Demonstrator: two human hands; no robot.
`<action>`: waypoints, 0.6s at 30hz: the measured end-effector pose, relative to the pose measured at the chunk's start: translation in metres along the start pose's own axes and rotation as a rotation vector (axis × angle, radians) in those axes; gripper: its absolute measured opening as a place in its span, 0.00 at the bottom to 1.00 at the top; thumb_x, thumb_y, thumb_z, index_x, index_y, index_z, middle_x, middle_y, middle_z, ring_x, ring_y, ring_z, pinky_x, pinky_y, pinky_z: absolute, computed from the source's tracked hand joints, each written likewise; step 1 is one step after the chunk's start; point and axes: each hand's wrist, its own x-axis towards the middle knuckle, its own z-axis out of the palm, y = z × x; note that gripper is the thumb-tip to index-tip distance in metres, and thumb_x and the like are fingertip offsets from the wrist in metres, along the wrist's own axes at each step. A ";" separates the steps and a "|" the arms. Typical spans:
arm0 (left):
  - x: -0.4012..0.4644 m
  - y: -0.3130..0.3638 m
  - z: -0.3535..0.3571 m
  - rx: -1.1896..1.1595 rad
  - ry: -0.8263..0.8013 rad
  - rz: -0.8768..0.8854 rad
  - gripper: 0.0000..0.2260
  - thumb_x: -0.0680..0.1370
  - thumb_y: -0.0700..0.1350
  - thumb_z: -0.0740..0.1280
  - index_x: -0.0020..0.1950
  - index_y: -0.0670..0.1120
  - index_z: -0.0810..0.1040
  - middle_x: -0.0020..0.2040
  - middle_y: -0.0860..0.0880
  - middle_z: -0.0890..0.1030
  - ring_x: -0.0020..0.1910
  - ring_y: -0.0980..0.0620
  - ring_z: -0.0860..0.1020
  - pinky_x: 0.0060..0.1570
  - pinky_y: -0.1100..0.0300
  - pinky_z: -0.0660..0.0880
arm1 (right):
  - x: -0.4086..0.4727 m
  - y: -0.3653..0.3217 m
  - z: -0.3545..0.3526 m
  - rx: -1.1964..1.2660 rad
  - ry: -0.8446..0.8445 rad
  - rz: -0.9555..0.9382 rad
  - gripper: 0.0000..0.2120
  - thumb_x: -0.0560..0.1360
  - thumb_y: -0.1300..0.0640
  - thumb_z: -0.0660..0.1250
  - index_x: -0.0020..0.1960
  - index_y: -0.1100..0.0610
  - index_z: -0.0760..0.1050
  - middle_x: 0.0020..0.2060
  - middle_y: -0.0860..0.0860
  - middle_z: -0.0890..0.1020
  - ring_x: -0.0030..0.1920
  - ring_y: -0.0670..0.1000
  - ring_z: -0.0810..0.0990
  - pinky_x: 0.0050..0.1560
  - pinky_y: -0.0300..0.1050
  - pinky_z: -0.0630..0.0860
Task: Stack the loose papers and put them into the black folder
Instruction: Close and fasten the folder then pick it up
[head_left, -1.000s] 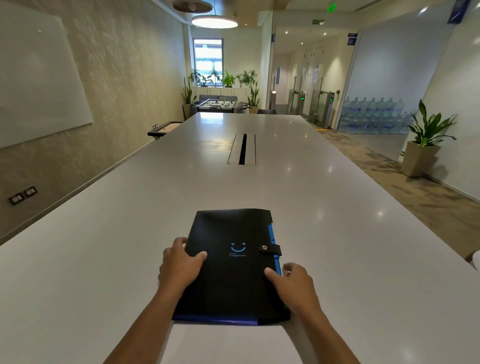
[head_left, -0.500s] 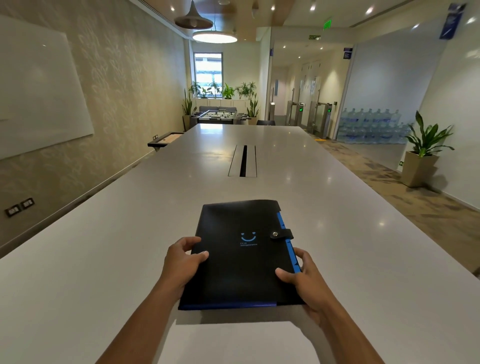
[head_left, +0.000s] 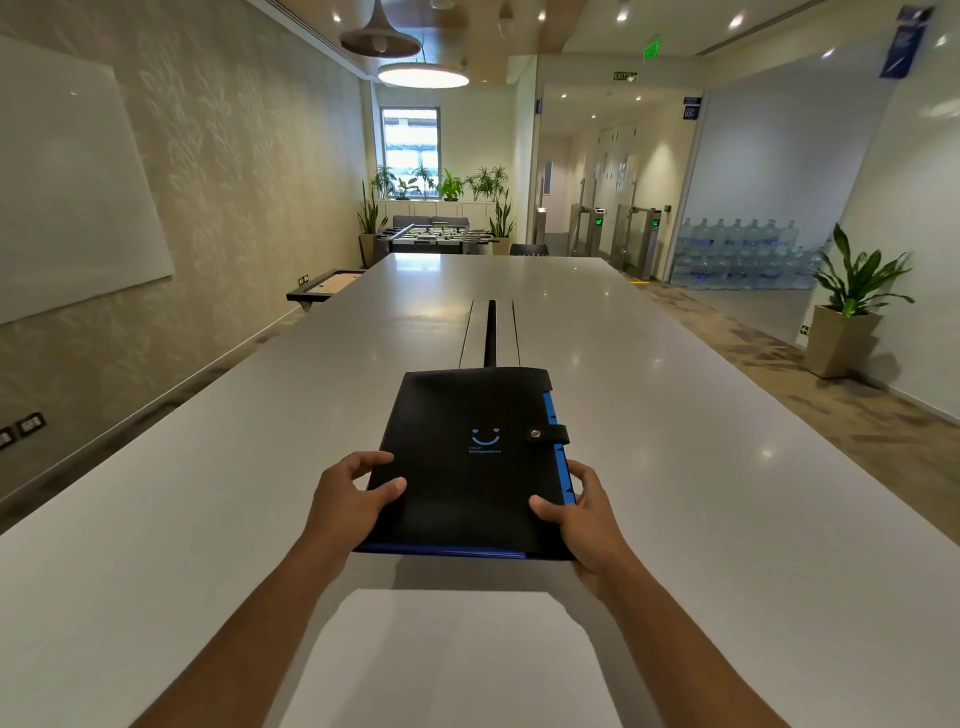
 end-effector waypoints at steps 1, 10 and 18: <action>0.014 -0.004 0.000 0.015 0.000 0.003 0.12 0.73 0.41 0.74 0.54 0.51 0.79 0.59 0.48 0.77 0.57 0.51 0.74 0.50 0.56 0.76 | 0.014 0.001 0.004 -0.008 0.008 -0.003 0.30 0.73 0.62 0.72 0.68 0.46 0.62 0.59 0.56 0.78 0.51 0.58 0.84 0.48 0.57 0.83; 0.125 -0.052 0.012 0.138 0.007 -0.013 0.09 0.71 0.42 0.75 0.50 0.50 0.81 0.55 0.47 0.80 0.53 0.49 0.77 0.51 0.54 0.76 | 0.126 0.025 0.038 -0.328 0.108 -0.100 0.29 0.74 0.58 0.71 0.71 0.54 0.63 0.62 0.53 0.75 0.53 0.49 0.77 0.37 0.33 0.76; 0.177 -0.085 0.020 0.308 0.006 0.005 0.07 0.73 0.43 0.73 0.50 0.49 0.82 0.54 0.46 0.81 0.50 0.50 0.76 0.50 0.58 0.71 | 0.174 0.045 0.057 -0.832 0.249 -0.226 0.25 0.71 0.45 0.71 0.63 0.55 0.71 0.53 0.51 0.81 0.48 0.47 0.78 0.45 0.39 0.76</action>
